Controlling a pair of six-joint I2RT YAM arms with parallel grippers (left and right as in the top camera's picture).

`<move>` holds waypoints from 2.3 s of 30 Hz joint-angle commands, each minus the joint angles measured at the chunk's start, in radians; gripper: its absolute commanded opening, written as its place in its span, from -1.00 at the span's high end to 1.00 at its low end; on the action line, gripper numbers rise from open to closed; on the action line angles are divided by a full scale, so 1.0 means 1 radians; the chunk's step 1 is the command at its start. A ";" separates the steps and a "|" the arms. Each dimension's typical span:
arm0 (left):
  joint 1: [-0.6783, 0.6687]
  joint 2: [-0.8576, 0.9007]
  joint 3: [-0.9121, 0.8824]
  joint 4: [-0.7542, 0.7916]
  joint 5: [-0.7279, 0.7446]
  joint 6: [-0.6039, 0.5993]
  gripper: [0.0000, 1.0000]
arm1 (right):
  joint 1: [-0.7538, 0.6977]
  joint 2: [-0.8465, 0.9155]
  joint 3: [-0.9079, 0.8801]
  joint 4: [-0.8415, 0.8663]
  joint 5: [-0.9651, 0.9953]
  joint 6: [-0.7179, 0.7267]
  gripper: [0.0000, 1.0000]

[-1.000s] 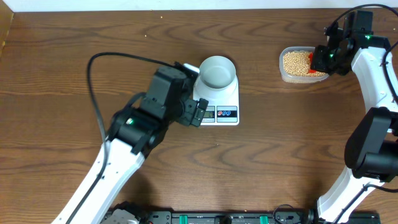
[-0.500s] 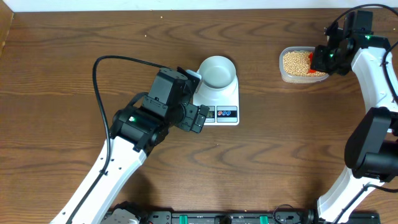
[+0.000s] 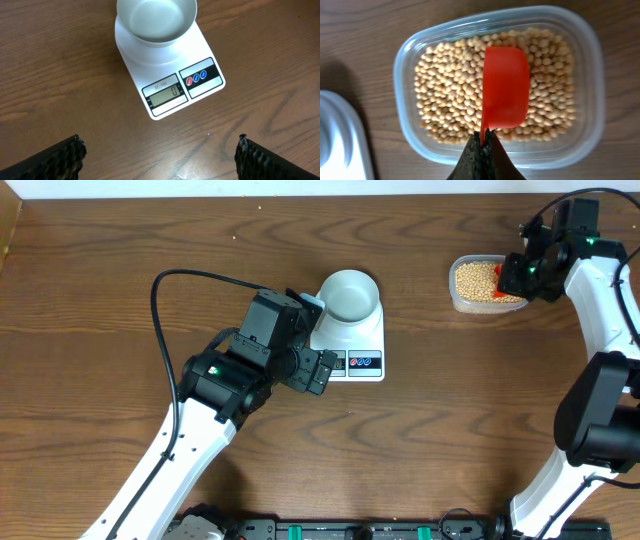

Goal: Scoop item into bowl and weigh 50g on scale
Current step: 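Lower the red scoop with the right gripper into the soybean tub, then scoop soybeans and lift the red scoop out of the tub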

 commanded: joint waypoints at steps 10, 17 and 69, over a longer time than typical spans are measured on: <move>0.003 0.007 -0.003 -0.007 0.009 0.014 -0.96 | -0.078 0.022 -0.097 0.028 -0.225 -0.023 0.98; 0.003 0.007 -0.003 -0.007 0.009 0.014 -0.96 | -0.097 0.022 -0.180 0.113 -0.358 -0.015 0.98; 0.003 0.007 -0.003 -0.007 0.009 0.014 -0.96 | -0.318 0.022 -0.281 0.307 -1.126 0.111 0.98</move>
